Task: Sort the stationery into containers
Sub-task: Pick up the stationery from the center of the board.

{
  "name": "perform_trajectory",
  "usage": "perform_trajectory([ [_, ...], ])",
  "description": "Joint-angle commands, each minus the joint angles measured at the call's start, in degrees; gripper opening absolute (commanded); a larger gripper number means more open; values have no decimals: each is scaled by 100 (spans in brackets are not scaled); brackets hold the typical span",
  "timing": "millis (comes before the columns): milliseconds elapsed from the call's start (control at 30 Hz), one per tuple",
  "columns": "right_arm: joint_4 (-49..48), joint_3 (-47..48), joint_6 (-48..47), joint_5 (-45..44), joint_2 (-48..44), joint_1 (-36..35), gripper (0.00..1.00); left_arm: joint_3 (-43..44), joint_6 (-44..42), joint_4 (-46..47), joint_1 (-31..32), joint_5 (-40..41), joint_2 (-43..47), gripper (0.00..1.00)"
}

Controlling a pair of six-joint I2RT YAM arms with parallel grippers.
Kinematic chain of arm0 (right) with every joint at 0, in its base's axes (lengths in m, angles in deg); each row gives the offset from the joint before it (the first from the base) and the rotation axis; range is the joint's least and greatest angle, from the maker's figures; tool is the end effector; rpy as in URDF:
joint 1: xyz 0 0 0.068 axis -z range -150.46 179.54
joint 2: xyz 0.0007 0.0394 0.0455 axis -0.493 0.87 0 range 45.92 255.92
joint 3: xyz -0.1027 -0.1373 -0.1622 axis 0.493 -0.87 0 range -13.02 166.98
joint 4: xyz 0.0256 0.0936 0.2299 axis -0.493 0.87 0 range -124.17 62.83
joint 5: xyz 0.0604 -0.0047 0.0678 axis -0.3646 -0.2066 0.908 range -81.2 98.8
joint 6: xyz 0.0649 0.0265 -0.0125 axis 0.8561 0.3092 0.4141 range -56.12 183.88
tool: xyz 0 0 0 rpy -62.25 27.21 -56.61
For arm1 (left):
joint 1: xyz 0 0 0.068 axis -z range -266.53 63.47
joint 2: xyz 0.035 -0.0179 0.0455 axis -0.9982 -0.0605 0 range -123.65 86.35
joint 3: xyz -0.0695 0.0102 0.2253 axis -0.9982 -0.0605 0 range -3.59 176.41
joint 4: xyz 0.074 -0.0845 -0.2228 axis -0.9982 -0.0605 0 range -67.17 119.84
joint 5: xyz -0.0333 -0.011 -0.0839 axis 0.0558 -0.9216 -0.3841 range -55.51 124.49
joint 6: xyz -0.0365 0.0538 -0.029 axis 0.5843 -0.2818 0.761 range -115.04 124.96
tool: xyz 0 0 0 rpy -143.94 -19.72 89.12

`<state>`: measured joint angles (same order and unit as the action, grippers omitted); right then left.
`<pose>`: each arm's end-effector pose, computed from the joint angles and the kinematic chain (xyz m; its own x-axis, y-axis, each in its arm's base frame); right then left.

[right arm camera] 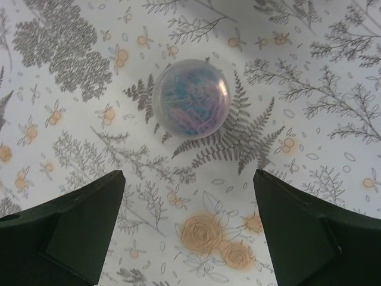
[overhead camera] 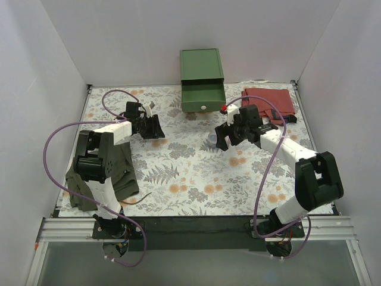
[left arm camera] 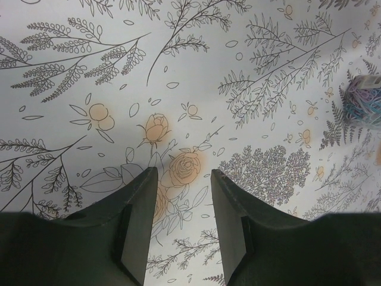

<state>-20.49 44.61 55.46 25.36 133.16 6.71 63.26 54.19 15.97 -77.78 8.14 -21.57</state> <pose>0.3027 0.1456 0.1872 -0.5426 -0.3807 -0.7487 -0.6496 0.7553 0.0867 0.3683 -0.0831 0.1175 -0.8224 -0.5600 -0.1002 -0.3589 0.6474 -0.6724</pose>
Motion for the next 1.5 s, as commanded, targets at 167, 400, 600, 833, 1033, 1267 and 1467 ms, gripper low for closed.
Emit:
perform_trajectory([
  [167,-954,741,534,-680,618,-99,98,117,-45,-81,21,33,87,41],
  [400,-1007,785,693,-812,785,-450,98,109,-28,-81,21,68,113,41],
  [600,-1103,680,1132,-1409,891,-767,98,21,7,-55,30,95,218,41],
  [833,-1068,882,1396,-1911,1225,-732,98,-172,-195,-72,407,446,526,41],
  [1033,-1060,961,1414,-1770,1383,-732,94,-366,-168,-55,557,499,623,41],
  [1267,-937,1066,1317,-1543,1462,-732,70,-357,-212,-37,548,613,623,41],
  [1467,-726,1023,1247,-1803,1383,-776,67,-295,-203,-2,548,649,562,41],
])
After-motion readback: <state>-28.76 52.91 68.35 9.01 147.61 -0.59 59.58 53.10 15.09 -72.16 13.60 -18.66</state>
